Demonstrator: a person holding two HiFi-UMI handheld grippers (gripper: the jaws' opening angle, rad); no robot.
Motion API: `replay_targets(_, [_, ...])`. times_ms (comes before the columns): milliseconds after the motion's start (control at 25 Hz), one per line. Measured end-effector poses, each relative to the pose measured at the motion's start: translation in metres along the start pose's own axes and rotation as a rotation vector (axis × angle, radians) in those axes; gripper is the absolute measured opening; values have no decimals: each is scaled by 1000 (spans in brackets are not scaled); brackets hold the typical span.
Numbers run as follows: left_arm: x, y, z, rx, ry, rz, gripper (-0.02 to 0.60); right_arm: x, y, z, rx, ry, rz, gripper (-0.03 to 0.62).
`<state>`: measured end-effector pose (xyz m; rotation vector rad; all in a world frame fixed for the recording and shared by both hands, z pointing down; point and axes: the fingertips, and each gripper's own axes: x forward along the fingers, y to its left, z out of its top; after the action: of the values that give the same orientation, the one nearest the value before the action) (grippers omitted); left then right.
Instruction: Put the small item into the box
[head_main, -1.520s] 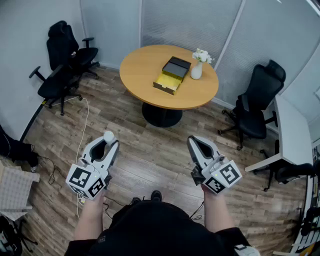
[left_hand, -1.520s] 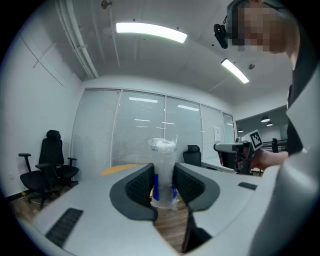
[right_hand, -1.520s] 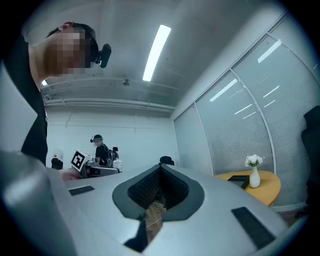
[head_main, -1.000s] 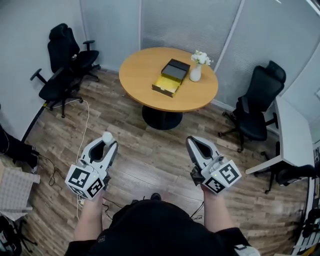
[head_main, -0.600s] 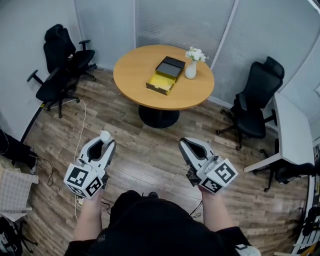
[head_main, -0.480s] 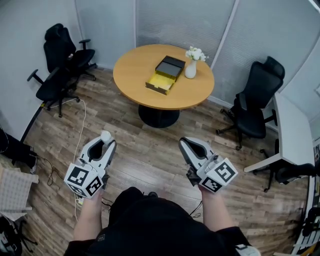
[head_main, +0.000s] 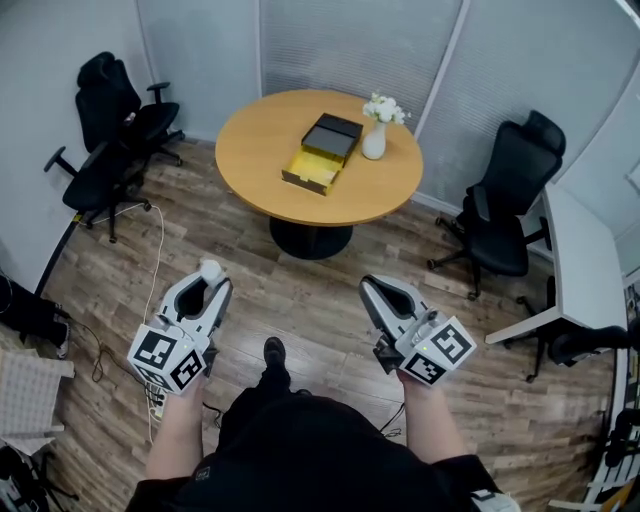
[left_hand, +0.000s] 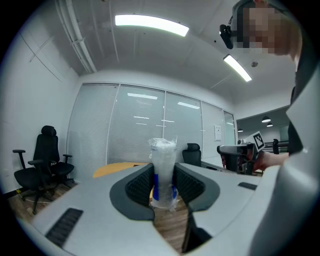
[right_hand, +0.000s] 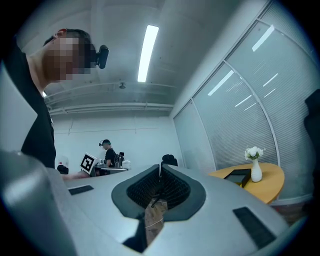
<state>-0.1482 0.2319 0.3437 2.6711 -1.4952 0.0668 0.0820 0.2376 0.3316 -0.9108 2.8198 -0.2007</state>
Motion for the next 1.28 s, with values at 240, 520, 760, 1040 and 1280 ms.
replay_targets(240, [33, 26, 1, -14, 2, -17, 132, 27, -36, -2, 12, 3, -34, 38])
replay_targets(520, [77, 86, -3, -36, 12, -16, 132, 91, -74, -13, 34, 33, -31, 38])
replay_targets(760, [113, 138, 1, -57, -10, -33, 132, 145, -100, -9, 10, 59, -37, 38])
replay_targets(1040, [151, 180, 15, -72, -41, -87, 132, 193, -122, 10, -32, 69, -68, 38])
replay_targets(1280, [175, 199, 20, -64, -39, -122, 132, 218, -136, 3, -6, 79, -83, 38])
